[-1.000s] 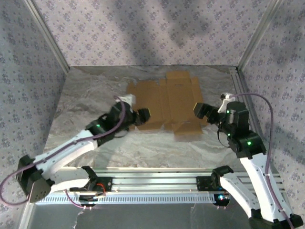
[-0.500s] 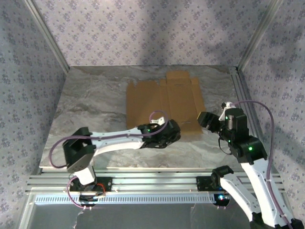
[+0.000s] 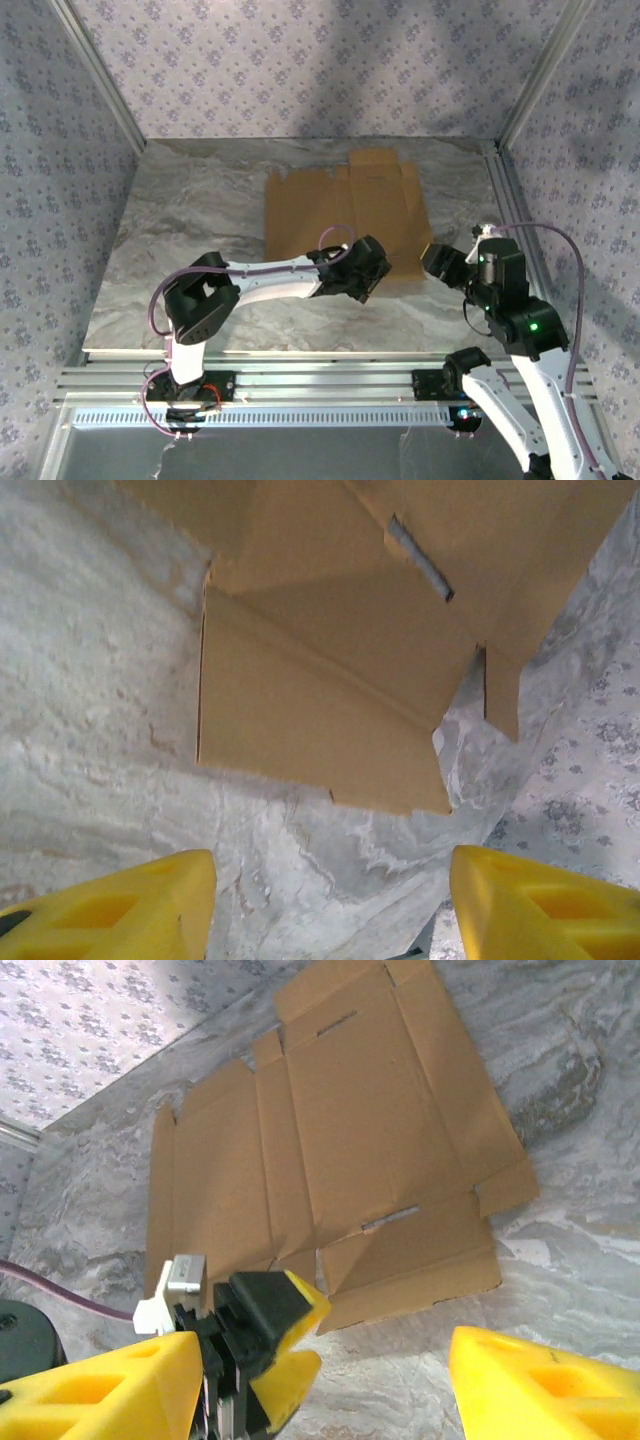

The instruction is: Fold the paper box

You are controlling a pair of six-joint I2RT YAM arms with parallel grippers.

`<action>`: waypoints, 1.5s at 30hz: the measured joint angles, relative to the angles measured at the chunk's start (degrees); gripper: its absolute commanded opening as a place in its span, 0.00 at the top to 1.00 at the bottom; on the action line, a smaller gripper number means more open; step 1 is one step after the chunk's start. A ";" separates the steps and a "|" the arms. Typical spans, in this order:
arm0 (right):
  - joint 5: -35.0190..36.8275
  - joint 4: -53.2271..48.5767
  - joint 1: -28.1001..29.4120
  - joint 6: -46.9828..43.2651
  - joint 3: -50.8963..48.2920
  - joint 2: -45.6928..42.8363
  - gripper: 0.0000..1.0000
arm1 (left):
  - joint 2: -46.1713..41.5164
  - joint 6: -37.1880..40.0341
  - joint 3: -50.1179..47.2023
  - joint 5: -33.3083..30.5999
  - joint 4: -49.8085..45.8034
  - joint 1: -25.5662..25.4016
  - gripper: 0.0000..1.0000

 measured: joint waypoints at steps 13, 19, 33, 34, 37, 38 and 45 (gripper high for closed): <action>-18.56 17.90 -26.91 5.79 -14.36 22.99 0.41 | -6.19 32.28 5.25 1.20 -17.09 19.34 0.48; -23.56 27.19 -27.76 6.93 -13.81 38.16 0.47 | -5.68 40.70 4.31 4.46 -19.19 23.65 0.47; -22.86 33.53 -26.25 6.97 -10.80 50.29 0.51 | -6.16 46.27 2.12 7.30 -18.97 24.09 0.47; -22.53 33.73 -25.81 6.97 -10.78 50.84 0.51 | -6.51 46.45 1.75 7.30 -18.97 24.13 0.47; -21.94 33.66 -24.85 6.93 -10.43 51.93 0.55 | -7.74 46.66 1.03 7.30 -19.02 24.39 0.47; -21.81 33.44 -24.68 6.95 -10.10 52.22 0.53 | -8.20 46.69 0.83 7.28 -18.97 24.41 0.47; -19.02 32.74 -24.41 6.80 -10.32 48.15 0.37 | -11.69 47.32 -0.39 7.30 -18.91 25.20 0.47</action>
